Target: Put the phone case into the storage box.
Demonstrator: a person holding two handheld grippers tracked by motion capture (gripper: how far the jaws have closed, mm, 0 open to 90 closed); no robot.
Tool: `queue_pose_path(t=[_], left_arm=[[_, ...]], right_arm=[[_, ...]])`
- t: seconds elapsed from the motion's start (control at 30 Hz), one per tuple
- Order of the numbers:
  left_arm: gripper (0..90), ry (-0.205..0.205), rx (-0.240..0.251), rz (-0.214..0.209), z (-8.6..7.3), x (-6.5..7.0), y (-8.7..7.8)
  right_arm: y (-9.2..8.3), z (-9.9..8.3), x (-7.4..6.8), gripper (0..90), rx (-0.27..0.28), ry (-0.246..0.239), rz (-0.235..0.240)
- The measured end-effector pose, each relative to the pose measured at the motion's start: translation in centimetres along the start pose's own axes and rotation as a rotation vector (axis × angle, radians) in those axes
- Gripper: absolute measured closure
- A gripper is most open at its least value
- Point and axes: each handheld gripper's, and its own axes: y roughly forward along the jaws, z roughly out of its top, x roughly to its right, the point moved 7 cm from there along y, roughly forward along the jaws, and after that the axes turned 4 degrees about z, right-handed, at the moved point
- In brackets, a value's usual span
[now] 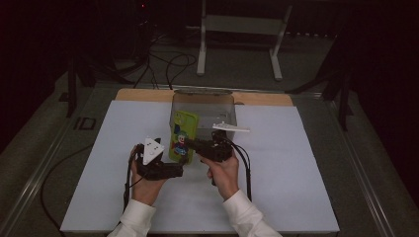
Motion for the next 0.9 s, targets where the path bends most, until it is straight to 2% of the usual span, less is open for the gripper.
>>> queue_pose_path(t=[0.1,0.33,0.63,0.9], left_arm=[[0.0,-0.004,0.006,0.001,0.2,-0.3,-0.2],[0.0,-0.007,0.006,0.008,0.3,-0.9,-0.5],[0.0,-0.01,0.001,0.008,0.4,-1.5,-0.8],[0.0,-0.016,0.013,0.018,0.6,-2.1,-1.1]], right_arm=[[-0.2,0.3,0.0,78.3,-0.002,0.001,-0.006],[-0.7,0.7,0.0,78.3,-0.038,-0.029,-0.067],[-1.4,2.0,0.3,78.3,-0.052,-0.04,-0.097],[-1.6,2.4,0.7,78.3,-0.127,-0.028,-0.127]])
